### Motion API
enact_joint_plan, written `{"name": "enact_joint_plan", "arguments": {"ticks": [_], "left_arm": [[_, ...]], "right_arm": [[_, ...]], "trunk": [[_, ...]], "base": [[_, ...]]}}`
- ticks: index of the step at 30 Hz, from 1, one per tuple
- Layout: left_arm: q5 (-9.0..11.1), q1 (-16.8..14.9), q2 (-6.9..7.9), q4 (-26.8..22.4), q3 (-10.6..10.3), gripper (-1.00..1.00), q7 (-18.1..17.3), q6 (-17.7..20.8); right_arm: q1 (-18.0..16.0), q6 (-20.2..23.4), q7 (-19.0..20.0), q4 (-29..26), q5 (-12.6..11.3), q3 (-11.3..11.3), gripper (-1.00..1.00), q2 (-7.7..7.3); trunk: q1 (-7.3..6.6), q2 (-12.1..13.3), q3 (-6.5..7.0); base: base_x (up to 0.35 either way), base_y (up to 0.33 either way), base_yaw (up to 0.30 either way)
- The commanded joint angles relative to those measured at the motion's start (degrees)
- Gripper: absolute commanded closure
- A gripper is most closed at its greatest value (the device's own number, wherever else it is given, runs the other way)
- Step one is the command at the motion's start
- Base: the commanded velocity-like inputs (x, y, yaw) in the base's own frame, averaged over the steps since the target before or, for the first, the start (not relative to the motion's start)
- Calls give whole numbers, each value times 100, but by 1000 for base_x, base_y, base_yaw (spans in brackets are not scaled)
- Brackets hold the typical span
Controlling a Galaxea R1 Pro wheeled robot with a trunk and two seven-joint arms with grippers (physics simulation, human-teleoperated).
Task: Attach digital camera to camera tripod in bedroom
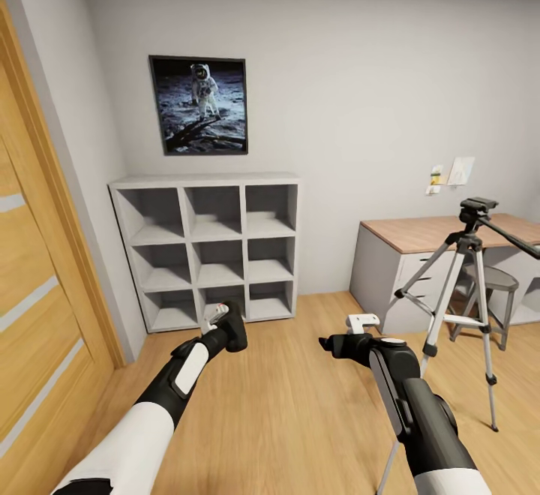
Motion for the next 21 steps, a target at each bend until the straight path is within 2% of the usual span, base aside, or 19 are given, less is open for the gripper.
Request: {"name": "enact_joint_plan", "arguments": {"ticks": [1, 5, 21], "left_arm": [[77, -2, -3, -11, 22, 100, 20, 40], [153, -3, 5, -13, 22, 100, 20, 40], [185, -4, 7, -5, 21, 100, 21, 42]], "right_arm": [[-5, 26, 33, -7, 34, -6, -100, 3], [-5, 26, 33, -6, 35, -6, -100, 3], [-2, 26, 33, -2, 39, 19, -100, 5]], "trunk": [[-22, 35, 10], [-109, 196, 82], [-461, 837, 369]], "base": [[0, 0, 0], [0, 0, 0], [0, 0, 0]]}}
